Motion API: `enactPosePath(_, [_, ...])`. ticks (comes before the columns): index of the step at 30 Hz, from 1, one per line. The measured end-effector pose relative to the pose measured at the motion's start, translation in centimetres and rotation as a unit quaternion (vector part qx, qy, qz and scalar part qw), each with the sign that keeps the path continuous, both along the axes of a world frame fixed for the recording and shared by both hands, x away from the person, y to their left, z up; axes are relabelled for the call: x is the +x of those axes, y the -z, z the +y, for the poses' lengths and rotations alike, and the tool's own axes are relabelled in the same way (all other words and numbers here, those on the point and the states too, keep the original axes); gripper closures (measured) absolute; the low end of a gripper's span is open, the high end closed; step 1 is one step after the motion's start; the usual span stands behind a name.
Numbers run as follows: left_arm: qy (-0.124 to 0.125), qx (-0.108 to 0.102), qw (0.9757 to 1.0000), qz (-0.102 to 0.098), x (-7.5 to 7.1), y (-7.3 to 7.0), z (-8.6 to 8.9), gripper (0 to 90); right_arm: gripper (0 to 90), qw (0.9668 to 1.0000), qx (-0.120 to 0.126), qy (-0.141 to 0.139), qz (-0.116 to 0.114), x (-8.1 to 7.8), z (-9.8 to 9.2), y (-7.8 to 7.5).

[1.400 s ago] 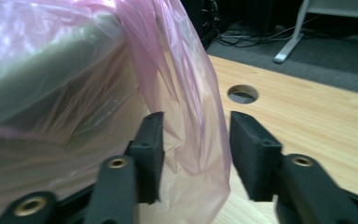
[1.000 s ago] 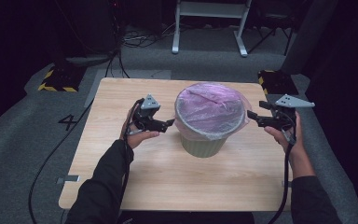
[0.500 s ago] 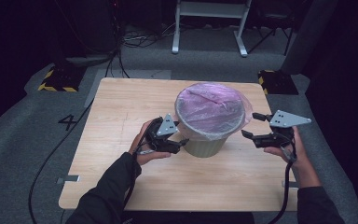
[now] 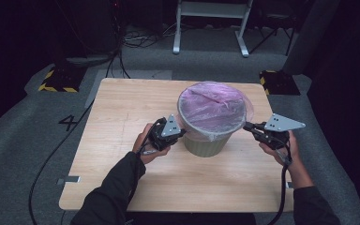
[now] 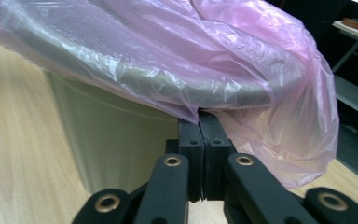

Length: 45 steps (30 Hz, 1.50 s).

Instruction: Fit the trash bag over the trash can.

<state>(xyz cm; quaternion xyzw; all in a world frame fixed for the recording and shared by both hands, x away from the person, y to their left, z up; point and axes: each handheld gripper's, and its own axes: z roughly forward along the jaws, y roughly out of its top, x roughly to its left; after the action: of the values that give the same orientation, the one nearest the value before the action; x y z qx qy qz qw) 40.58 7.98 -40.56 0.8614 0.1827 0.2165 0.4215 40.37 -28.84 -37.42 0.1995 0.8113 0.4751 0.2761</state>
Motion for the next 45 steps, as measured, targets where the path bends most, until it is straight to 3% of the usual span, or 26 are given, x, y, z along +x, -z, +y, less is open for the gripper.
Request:
enactPosePath(3, [0.002, 0.002, 1.0, 0.003, 0.0, 0.2, 0.0, 90.0, 90.0, 1.0, -0.004, -0.007, 0.001, -0.2, 0.1, 0.2])
enactPosePath(5, [0.005, 0.011, 0.9999, 0.006, 0.0, 0.5, 0.0, 90.0, 90.0, 0.9989, -0.035, -0.025, 0.018, -0.5, 0.7, 1.2])
enactPosePath(9, [0.007, 0.04, 0.9991, 0.01, 0.1, 1.5, -0.3, 90.0, 90.0, 0.9974, -0.051, -0.034, 0.037, -0.4, 1.0, 2.1])
enactPosePath(14, [0.001, 0.052, 0.9984, 0.022, 0.5, 2.8, -0.5, 90.0, 90.0, 0.9949, -0.064, -0.035, 0.069, 0.5, 1.1, 3.9])
enactPosePath(18, [-0.001, 0.042, 0.9988, 0.027, 0.7, 3.1, -0.1, 90.0, 88.6, 0.9948, -0.062, -0.03, 0.075, 1.2, 0.9, 4.7])
enactPosePath(20, [0.0, 0.013, 0.9996, 0.024, 0.4, 2.9, 0.5, 89.5, 79.9, 0.9953, -0.05, -0.031, 0.077, 1.3, 0.7, 4.8])
enactPosePath(21, [-0.001, 0.006, 0.9996, 0.027, 0.3, 2.7, 0.8, 80.3, 76.9, 0.9954, -0.045, -0.034, 0.077, 1.2, 0.6, 4.7])
enactPosePath(23, [-0.007, -0.004, 0.9998, 0.019, -0.1, 2.4, 1.1, 65.4, 68.4, 0.9965, -0.038, -0.031, 0.067, 0.8, 0.3, 4.4])
enactPosePath(26, [-0.016, -0.025, 0.9995, 0.005, -0.7, 1.9, 1.5, 51.3, 56.4, 0.9976, -0.017, -0.031, 0.059, 0.0, -0.4, 3.5])
enactPosePath(29, [-0.024, -0.043, 0.9988, -0.003, -1.4, 1.5, 1.7, 30.4, 44.4, 0.9977, -0.002, -0.029, 0.061, -0.7, -1.2, 2.7])
enactPosePath(31, [-0.017, -0.053, 0.9984, -0.006, -1.7, 1.3, 1.8, 20.6, 39.0, 0.9981, 0.01, -0.021, 0.057, -1.2, -1.7, 2.1])
enactPosePath(35, [-0.013, -0.061, 0.998, -0.015, -2.1, 0.9, 1.4, 15.9, 29.2, 0.9988, 0.011, -0.02, 0.043, -2.4, -2.2, 0.9])
enactPosePath(39, [-0.012, -0.066, 0.9976, -0.021, -2.0, 0.4, 1.1, 16.0, 25.6, 0.9991, 0.027, -0.018, 0.025, -3.3, -2.8, -0.3])
enactPosePath(45, [-0.014, -0.058, 0.9976, -0.036, -1.8, -0.2, 0.9, 35.9, 28.9, 0.9979, 0.053, 0.036, -0.004, -2.2, -3.7, -2.9])
